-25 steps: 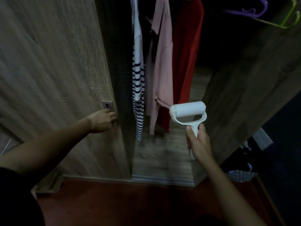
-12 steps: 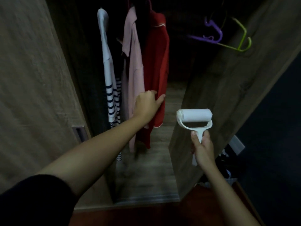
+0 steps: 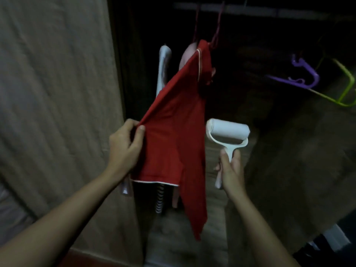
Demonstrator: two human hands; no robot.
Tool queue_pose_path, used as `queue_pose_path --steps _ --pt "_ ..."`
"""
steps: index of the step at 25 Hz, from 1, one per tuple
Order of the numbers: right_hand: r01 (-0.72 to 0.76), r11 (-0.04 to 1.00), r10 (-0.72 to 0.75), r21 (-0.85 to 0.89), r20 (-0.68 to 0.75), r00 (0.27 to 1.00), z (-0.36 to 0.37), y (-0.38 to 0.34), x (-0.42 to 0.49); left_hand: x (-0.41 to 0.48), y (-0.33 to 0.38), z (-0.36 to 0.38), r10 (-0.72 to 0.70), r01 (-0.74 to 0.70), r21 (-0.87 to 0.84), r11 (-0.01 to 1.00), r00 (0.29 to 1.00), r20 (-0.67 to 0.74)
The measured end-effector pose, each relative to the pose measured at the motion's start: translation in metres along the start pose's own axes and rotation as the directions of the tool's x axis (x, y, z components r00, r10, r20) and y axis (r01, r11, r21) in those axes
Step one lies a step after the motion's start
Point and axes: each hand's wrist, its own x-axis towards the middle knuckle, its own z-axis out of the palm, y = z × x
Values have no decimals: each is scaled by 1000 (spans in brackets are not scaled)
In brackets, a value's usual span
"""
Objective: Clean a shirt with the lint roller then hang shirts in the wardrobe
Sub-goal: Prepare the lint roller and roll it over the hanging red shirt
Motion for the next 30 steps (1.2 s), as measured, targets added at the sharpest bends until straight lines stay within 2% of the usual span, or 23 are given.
queue_pose_path --steps 3,5,9,12,15,17,19,23,25,26,28,29,30 --pt "80 993 -82 90 20 996 45 -25 20 17 -12 -22 -48 54 55 997 993 -110" --pt "128 988 -128 82 -2 992 71 -46 34 35 -30 -28 -81 89 48 995 984 -158" --pt "143 990 -144 17 29 989 120 -68 54 56 -53 -31 -126 107 -122 987 979 -159" --pt "139 990 -132 -31 151 980 145 -35 23 57 -59 -28 -137 107 -195 975 980 -143" --pt "-45 999 44 -8 355 934 146 11 -46 59 -64 -30 -130 107 -188 976 984 -119" --pt "-56 998 62 -26 405 912 143 16 -57 58 -65 -30 -118 94 -185 978 985 -123" --pt "27 999 -33 21 371 928 146 -8 -24 58 -66 -30 -113 87 -197 977 986 -126" --pt "225 974 -224 20 209 952 147 -85 68 58 -67 -29 -102 76 -189 979 986 -128" --pt "263 964 -264 29 211 941 152 -75 64 58 -65 -30 -91 67 -185 980 988 -125" --pt "249 968 -250 33 231 941 157 -51 44 59 -65 -30 -92 67 -191 979 988 -121" --pt "92 995 -97 32 316 944 165 11 -14 60 -65 -30 -105 83 -188 979 988 -113" --pt "16 1000 -8 -18 358 934 166 39 -43 60 -66 -31 -108 86 -180 980 988 -114" --pt "3 999 16 -49 384 923 165 52 -60 59 -68 -31 -107 86 -172 981 987 -118"
